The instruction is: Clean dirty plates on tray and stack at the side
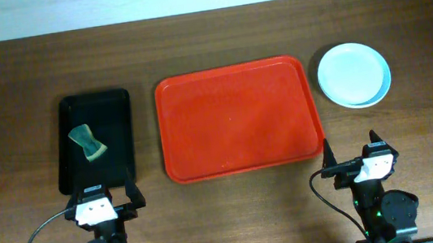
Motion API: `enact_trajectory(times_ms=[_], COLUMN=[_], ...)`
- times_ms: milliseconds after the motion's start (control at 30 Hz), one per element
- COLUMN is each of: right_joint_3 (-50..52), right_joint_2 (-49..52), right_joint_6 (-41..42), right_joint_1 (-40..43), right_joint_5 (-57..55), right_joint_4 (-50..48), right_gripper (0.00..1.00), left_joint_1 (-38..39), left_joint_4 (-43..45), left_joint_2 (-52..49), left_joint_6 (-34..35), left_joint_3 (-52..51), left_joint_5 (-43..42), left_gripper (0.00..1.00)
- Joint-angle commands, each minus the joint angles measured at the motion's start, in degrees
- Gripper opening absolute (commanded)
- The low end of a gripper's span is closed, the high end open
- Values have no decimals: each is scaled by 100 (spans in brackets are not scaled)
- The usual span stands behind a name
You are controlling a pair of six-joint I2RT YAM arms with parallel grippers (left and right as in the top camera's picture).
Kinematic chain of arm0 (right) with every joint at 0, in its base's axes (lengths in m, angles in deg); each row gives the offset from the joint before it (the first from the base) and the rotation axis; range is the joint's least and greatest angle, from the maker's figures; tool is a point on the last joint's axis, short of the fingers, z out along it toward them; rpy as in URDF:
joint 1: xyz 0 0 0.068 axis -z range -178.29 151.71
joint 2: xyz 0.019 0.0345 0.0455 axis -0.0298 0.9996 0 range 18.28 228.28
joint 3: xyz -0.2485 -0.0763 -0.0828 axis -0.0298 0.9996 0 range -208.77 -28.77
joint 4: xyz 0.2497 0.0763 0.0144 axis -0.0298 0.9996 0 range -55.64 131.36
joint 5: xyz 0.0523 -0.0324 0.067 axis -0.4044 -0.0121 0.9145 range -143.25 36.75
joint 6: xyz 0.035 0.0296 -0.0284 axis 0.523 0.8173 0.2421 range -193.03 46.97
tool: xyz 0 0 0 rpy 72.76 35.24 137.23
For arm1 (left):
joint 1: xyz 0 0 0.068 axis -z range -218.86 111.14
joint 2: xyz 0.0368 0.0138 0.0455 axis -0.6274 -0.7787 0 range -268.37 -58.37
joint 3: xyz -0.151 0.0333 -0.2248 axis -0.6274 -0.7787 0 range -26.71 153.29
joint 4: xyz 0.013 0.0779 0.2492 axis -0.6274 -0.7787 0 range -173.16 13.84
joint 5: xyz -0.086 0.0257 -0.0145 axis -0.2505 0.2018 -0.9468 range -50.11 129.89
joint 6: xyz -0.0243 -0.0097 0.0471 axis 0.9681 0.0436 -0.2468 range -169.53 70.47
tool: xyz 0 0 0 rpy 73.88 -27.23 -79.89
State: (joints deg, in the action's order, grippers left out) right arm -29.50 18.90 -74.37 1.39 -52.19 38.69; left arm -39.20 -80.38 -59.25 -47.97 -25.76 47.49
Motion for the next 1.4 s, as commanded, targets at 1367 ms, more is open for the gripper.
enact_trajectory(times_ms=[1367], right_joint_3=[42], right_joint_2=[-42], right_joint_6=[7], right_joint_1=[-33], right_joint_5=[-70], right_joint_4=[22], right_gripper=[99], left_joint_1=[17], left_joint_4=[-13], left_joint_2=[61], left_joint_6=[-352], left_joint_3=[-48], left_joint_5=[-208], left_gripper=[99])
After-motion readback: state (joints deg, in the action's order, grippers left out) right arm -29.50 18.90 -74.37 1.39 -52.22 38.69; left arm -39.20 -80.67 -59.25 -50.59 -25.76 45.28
